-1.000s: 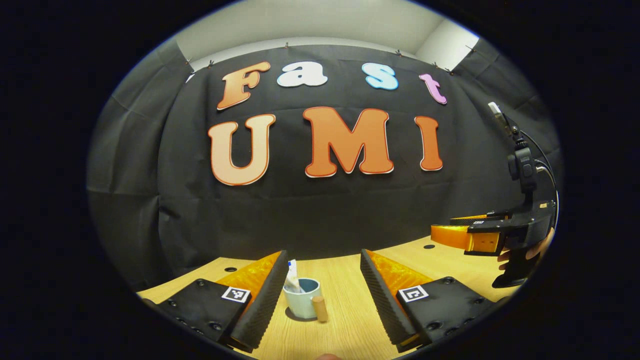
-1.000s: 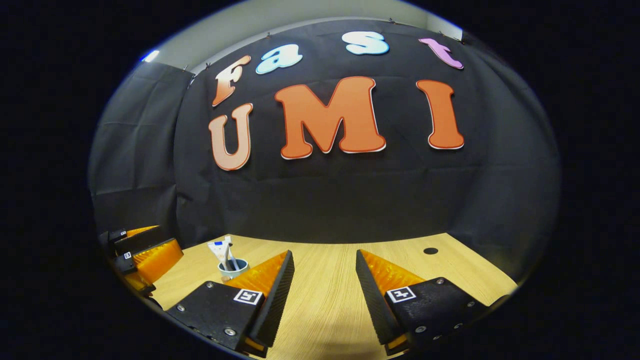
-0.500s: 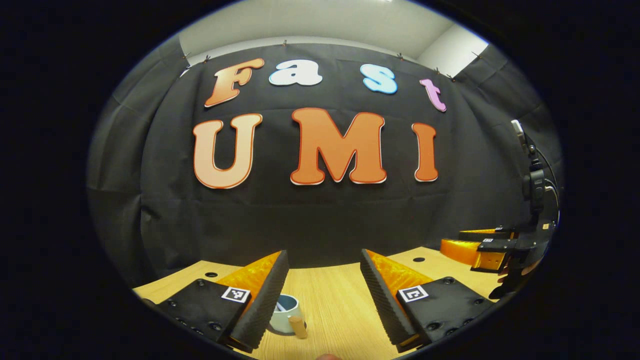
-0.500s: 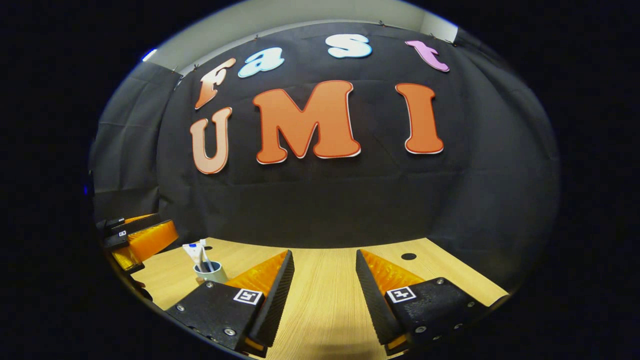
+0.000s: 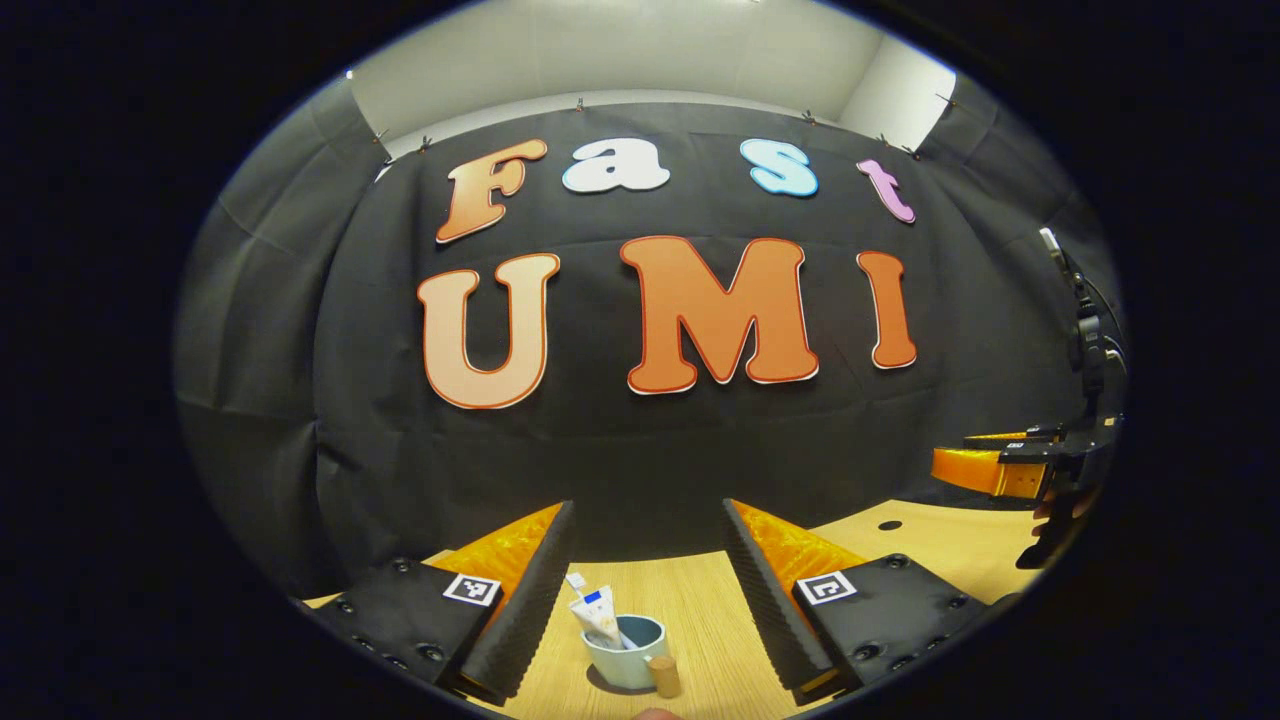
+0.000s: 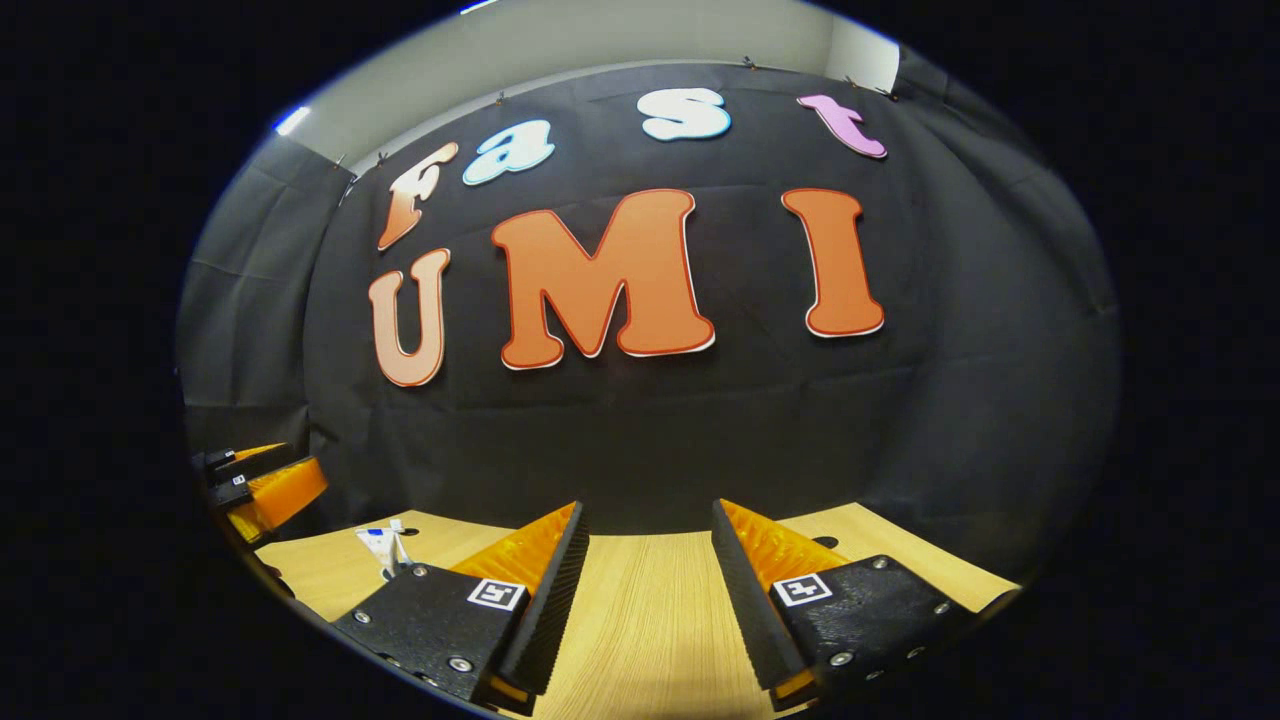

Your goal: Put the toothbrush and toothpaste on the desktop into the cup, then pick up the cup and place it on the coaster on the desktop.

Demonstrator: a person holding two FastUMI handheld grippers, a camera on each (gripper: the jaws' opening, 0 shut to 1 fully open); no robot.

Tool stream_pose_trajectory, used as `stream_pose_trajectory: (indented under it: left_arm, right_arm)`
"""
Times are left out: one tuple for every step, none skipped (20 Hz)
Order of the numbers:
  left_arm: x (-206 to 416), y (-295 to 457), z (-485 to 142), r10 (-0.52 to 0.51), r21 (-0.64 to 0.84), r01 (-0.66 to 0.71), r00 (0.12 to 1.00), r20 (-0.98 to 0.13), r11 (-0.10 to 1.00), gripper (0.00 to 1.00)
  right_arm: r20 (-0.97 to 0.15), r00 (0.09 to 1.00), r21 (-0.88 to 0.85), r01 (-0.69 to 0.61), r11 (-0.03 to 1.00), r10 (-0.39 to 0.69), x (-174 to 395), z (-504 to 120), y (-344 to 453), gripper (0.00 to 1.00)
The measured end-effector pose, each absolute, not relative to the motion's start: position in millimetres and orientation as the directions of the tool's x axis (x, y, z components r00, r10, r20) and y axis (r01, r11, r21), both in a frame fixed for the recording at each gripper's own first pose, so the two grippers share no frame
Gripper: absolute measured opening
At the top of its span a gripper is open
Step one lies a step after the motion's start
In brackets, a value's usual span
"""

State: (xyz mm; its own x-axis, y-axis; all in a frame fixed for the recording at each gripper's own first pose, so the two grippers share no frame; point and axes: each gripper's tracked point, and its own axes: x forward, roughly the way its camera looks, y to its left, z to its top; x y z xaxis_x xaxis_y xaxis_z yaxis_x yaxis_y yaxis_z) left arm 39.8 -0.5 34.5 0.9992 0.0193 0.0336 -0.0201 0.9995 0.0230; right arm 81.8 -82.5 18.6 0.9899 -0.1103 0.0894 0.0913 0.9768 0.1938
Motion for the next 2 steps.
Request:
stream_pose_trajectory:
  left_arm:
    - [38.4, -0.1, 32.2, 0.018, 0.015, -0.019, 0.999, 0.029, 1.000, 0.92]
    - [38.0, -0.3, 30.7, 0.021, 0.007, -0.021, 0.999, 0.024, 1.000, 0.86]
  right_arm:
    - [0.094, 0.991, 0.192, 0.079, 0.978, -0.098, 80.7, 20.6, -77.6, 0.75]
    - [0.096, 0.991, 0.184, 0.075, 0.980, -0.094, 79.2, 22.3, -74.6, 0.75]
